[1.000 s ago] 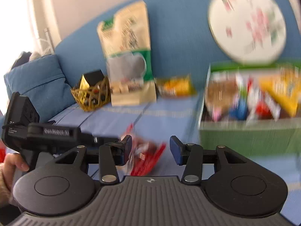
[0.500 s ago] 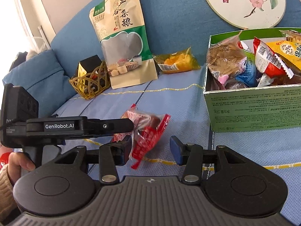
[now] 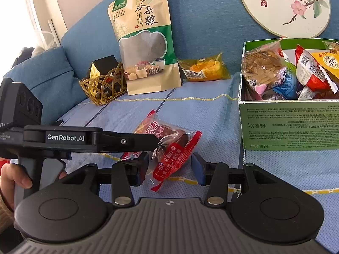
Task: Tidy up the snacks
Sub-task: 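Carry the red-labelled packet with the left tool and release it into the box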
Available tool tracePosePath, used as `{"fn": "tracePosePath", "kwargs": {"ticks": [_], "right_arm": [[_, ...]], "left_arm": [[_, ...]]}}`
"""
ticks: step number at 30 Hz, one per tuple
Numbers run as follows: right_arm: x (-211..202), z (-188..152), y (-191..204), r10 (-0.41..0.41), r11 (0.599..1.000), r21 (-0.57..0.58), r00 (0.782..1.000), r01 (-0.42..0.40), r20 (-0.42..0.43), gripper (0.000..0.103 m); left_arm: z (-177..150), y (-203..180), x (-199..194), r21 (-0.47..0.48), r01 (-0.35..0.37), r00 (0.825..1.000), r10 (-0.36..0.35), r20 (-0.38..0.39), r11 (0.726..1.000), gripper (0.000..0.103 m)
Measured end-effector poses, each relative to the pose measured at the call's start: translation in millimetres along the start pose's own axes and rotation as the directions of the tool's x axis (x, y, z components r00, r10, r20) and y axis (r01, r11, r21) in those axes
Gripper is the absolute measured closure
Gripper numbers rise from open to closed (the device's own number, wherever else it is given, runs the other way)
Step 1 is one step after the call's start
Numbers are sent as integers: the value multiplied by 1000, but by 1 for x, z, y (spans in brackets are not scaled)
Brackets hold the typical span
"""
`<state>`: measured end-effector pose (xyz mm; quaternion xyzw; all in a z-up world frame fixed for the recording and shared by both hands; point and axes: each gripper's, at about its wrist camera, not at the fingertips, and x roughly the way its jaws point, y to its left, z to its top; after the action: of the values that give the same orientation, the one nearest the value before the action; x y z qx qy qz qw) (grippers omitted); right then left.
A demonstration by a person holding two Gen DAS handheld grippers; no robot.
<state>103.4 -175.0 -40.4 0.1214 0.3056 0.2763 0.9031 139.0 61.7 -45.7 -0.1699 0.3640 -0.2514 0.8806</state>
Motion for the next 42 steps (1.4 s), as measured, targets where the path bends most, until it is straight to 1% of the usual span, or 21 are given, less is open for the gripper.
{"fn": "tracePosePath", "kwargs": {"ticks": [6, 7, 8, 9, 10, 12, 13, 14, 18, 23, 27, 29, 31, 33, 37, 39, 42], "right_arm": [[4, -2, 2, 0, 1000, -4, 1000, 0, 6, 26], [5, -2, 3, 2, 1000, -2, 1000, -2, 5, 28], [6, -3, 4, 6, 1000, 0, 1000, -6, 3, 39], [7, -3, 5, -3, 1000, 1, 1000, 3, -1, 42], [7, -3, 6, -8, 1000, -7, 1000, 8, 0, 48], [5, -1, 6, -4, 1000, -7, 1000, 4, 2, 55], [4, -1, 5, -1, 1000, -8, 1000, 1, 4, 57], [3, -1, 6, 0, 1000, -9, 1000, 0, 5, 57], [-2, 1, 13, -6, 998, -60, 1000, 7, 21, 58], [-21, 13, 19, -5, 995, -101, 996, 15, 94, 58], [-38, 23, 15, -31, 992, -118, 987, 50, 155, 58], [-48, 28, 7, -62, 990, -112, 980, 84, 189, 58], [-58, 34, -4, -91, 991, -76, 972, 110, 217, 58], [-69, 39, -17, -116, 991, -38, 963, 129, 244, 58], [-86, 48, -40, -183, 983, 37, 935, 180, 304, 59], [-89, 52, -50, -217, 976, 63, 922, 207, 320, 59], [-89, 62, -68, -242, 970, 73, 913, 231, 329, 59]], "left_arm": [[0, 2, 0, -6, 0, 1000, 0, 7, 1000, 0], [-1, 2, 0, -3, -1, 1000, 1, 9, 1000, 0], [-1, 1, 0, 5, -1, 1000, 1, 10, 1000, 7], [-2, 1, 0, 11, 1, 1000, -2, 10, 1000, 19], [-2, 1, 0, 17, -2, 1000, 2, 11, 1000, 24], [-2, 1, -3, 14, 7, 1000, -7, 14, 1000, 39], [-3, 1, -4, 13, 10, 1000, -10, 18, 1000, 41], [-4, -1, -5, 18, 9, 1000, -9, 24, 1000, 44], [-6, -10, -13, 34, -3, 999, 2, 53, 999, 46], [3, -25, -27, 37, 18, 993, -22, 118, 999, 48], [15, -43, -25, 36, 52, 986, -57, 154, 998, 48], [24, -53, -17, 37, 76, 986, -80, 149, 996, 48], [35, -68, -6, 51, 97, 985, -104, 139, 994, 48], [45, -86, 5, 92, 114, 983, -125, 132, 989, 48], [63, -120, 29, 153, 147, 980, -165, 113, 977, 48], [71, -134, 43, 173, 154, 980, -172, 98, 973, 48], [83, -150, 62, 200, 144, 983, -164, 86, 969, 48]]}}
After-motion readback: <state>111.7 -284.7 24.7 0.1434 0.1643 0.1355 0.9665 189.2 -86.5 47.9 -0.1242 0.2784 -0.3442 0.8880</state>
